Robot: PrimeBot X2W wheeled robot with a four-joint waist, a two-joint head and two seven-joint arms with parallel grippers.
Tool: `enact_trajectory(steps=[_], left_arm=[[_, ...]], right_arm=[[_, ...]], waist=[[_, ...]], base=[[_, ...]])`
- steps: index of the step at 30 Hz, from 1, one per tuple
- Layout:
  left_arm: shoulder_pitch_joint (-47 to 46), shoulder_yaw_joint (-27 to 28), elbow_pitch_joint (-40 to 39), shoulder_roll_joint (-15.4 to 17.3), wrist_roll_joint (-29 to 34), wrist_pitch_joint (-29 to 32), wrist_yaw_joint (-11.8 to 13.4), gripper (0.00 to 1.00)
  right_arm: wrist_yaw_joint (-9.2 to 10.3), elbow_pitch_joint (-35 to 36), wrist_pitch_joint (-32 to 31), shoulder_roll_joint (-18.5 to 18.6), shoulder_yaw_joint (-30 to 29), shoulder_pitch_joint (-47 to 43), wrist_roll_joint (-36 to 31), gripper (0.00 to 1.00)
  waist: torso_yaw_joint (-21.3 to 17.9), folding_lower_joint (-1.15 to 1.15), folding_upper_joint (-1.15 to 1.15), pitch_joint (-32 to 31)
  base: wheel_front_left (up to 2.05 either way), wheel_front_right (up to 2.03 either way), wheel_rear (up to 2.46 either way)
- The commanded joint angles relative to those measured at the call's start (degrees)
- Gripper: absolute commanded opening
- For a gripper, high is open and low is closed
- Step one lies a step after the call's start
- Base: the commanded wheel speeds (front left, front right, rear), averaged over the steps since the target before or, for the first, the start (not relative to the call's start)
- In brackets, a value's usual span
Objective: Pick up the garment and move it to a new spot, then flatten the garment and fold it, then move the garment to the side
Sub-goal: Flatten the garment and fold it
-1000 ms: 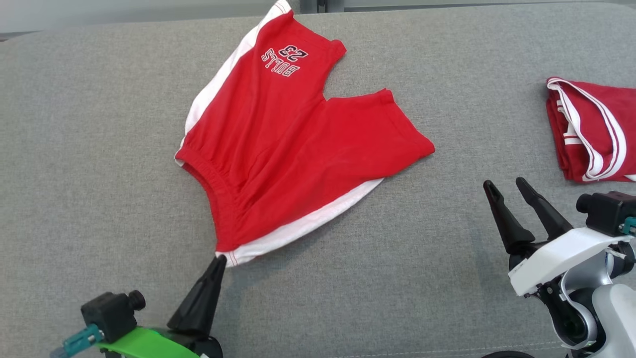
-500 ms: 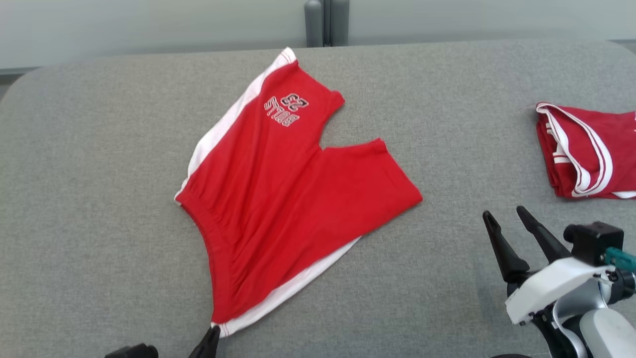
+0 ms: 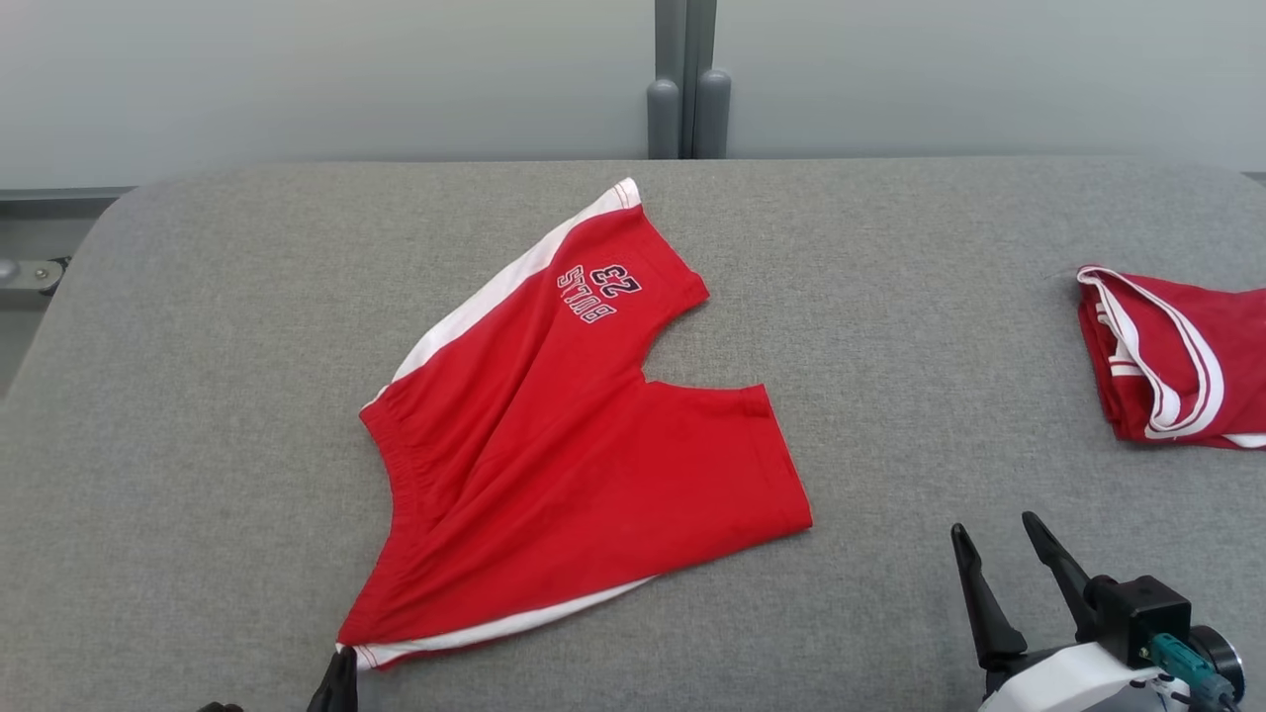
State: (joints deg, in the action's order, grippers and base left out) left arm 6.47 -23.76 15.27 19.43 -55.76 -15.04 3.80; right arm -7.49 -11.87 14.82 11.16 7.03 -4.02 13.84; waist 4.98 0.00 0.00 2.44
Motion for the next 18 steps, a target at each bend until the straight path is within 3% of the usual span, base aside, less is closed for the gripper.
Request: enact_trajectory(steps=[1,9,18], left_arm=[[0.27,0.58,0.08,-0.26,0.98,-0.12,-0.45,0.0],[-2.25,5.01,2.16,-4.15,6.01,-0.13,-3.82,0.0],[-8.67,2.41,6.41,-8.31,10.23,-0.13,-7.93,0.0]], right_arm=[[0.02,0.25,0.45,-0.28,-0.33,-0.24,-0.32,1.0],[0.02,1.21,0.4,-3.94,-0.53,-1.47,-2.64,1.0],[0.02,0.72,0.41,-4.73,1.39,-0.13,-2.29,1.0]], waist=[[0.36,0.0,0.0,-0.44],[0.54,0.0,0.0,-1.43],[-0.43,0.0,0.0,-1.13]], base=[[0.0,0.0,0.0],[0.0,0.0,0.0],[0.0,0.0,0.0]])
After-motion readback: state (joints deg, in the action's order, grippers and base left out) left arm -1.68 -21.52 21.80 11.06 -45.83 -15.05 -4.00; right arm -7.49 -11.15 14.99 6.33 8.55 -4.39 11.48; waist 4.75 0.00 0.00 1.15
